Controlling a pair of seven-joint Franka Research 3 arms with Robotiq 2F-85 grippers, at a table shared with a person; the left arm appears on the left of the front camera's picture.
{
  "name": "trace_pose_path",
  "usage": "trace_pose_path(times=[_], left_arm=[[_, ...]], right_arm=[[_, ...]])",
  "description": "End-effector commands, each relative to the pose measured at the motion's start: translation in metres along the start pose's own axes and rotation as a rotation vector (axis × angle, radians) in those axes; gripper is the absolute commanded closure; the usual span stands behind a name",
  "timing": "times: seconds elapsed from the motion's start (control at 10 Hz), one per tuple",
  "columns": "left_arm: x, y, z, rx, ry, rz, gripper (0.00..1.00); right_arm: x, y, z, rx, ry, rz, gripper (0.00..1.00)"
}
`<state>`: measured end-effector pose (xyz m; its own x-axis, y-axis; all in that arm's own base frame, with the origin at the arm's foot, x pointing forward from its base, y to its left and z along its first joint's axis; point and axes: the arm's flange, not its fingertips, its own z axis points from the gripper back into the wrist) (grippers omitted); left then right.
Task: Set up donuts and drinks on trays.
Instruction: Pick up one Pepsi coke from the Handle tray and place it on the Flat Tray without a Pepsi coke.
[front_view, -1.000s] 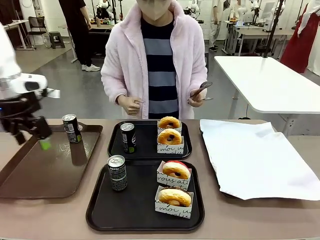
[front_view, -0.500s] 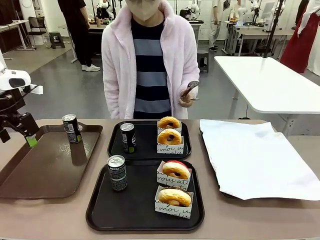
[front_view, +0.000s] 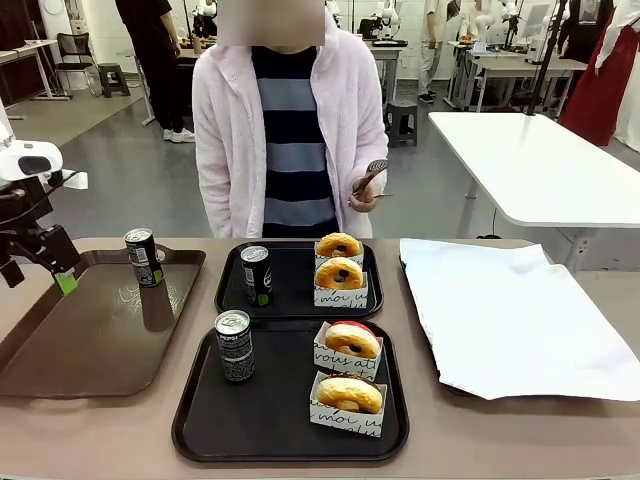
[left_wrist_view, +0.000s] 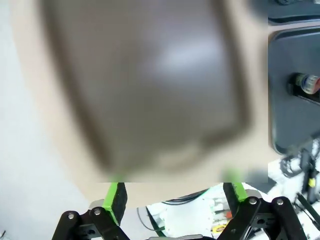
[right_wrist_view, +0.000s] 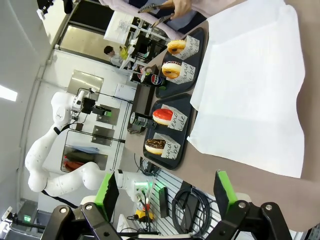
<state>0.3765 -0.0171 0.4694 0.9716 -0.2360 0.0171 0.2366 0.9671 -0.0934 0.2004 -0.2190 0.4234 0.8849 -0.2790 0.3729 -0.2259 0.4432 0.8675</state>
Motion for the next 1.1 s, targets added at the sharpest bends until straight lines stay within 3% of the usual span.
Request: trace_pose_path(times=[0.0, 0.3, 0.6, 0.7, 1.0], left_arm=[[0.004, 0.049, 0.011, -0.352, 0.001, 0.014, 0.0], [-0.003, 0.12, 0.009, -0.805, 0.049, 0.009, 0.0], [-0.019, 0.183, -0.009, -0.949, -0.168, 0.079, 0.0], [-0.035, 0.199, -0.017, -0.945, -0.263, 0.099, 0.0], [-0.06, 0.243, -0.026, -0.971, -0.358, 0.17, 0.0]], right_arm=[[0.001, -0.001, 0.0, 0.018, -0.007, 0.013, 0.0], [0.001, -0.001, 0.0, 0.018, -0.007, 0.013, 0.0], [0.001, -0.001, 0.0, 0.018, -0.007, 0.013, 0.0], [0.001, -0.001, 0.0, 0.018, -0.007, 0.013, 0.0], [0.001, -0.001, 0.0, 0.018, -0.007, 0.013, 0.0]])
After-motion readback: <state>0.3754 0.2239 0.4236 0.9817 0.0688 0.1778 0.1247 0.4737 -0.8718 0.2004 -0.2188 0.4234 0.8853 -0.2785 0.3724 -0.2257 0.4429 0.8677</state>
